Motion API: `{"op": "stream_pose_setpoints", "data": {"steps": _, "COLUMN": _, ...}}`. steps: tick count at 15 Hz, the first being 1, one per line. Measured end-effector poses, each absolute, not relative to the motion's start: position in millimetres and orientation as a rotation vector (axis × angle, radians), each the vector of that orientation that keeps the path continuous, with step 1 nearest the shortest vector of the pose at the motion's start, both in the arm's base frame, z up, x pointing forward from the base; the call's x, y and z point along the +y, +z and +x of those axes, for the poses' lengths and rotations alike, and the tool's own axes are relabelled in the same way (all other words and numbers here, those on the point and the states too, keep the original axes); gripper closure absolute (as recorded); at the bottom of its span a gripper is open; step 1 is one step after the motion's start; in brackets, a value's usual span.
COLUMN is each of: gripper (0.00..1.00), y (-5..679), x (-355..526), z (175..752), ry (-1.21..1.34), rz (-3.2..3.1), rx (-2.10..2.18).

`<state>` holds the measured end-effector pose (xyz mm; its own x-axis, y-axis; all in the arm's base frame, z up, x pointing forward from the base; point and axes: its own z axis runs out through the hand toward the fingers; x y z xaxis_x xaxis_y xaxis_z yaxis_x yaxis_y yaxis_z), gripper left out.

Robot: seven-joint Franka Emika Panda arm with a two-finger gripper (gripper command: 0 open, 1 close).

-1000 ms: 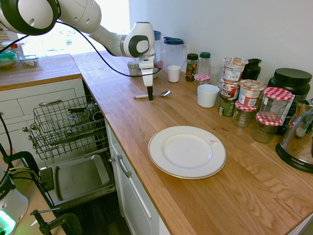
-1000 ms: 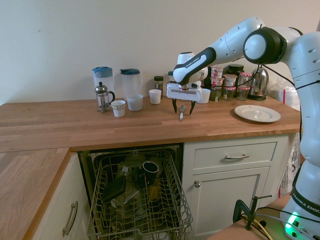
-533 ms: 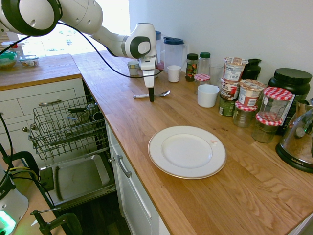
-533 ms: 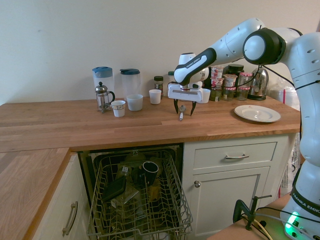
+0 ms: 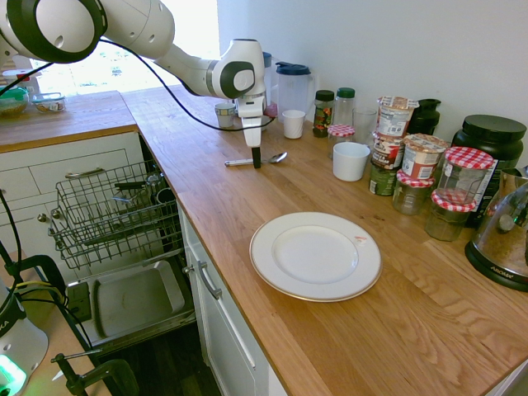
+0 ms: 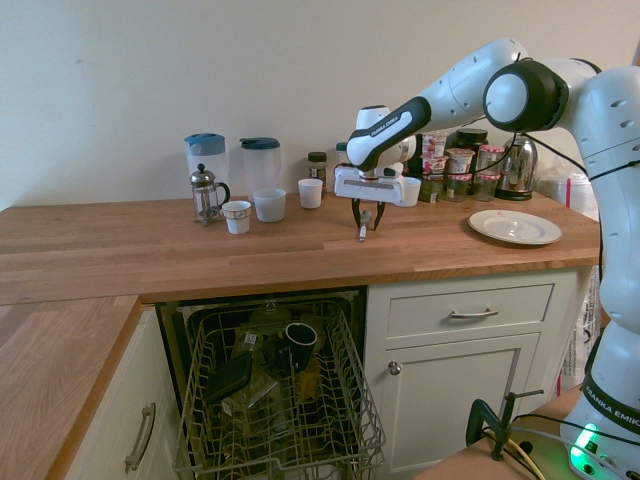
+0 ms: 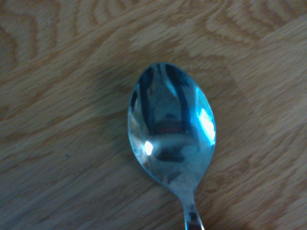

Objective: Put the spoon in the dishwasher

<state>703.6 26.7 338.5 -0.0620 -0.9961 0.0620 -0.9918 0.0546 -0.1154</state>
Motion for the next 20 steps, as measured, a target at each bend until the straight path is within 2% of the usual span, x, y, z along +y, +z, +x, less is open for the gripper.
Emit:
{"op": "stream_pose_setpoints", "data": {"steps": 11, "gripper": 1.0, "y": 342, "x": 25, "z": 708, "ry": -0.19, "rz": -2.146, "rx": 2.21}}
{"op": "stream_pose_setpoints", "data": {"steps": 14, "gripper": 1.0, "y": 371, "x": 27, "z": 705, "ry": -0.231, "rz": -2.185, "rx": 2.129}}
{"op": "stream_pose_setpoints", "data": {"steps": 17, "gripper": 1.0, "y": 418, "x": 56, "z": 678, "ry": -0.255, "rz": -2.232, "rx": 2.04}}
{"op": "stream_pose_setpoints", "data": {"steps": 20, "gripper": 1.0, "y": 447, "x": 114, "z": 627, "ry": -0.261, "rz": -2.34, "rx": 1.928}}
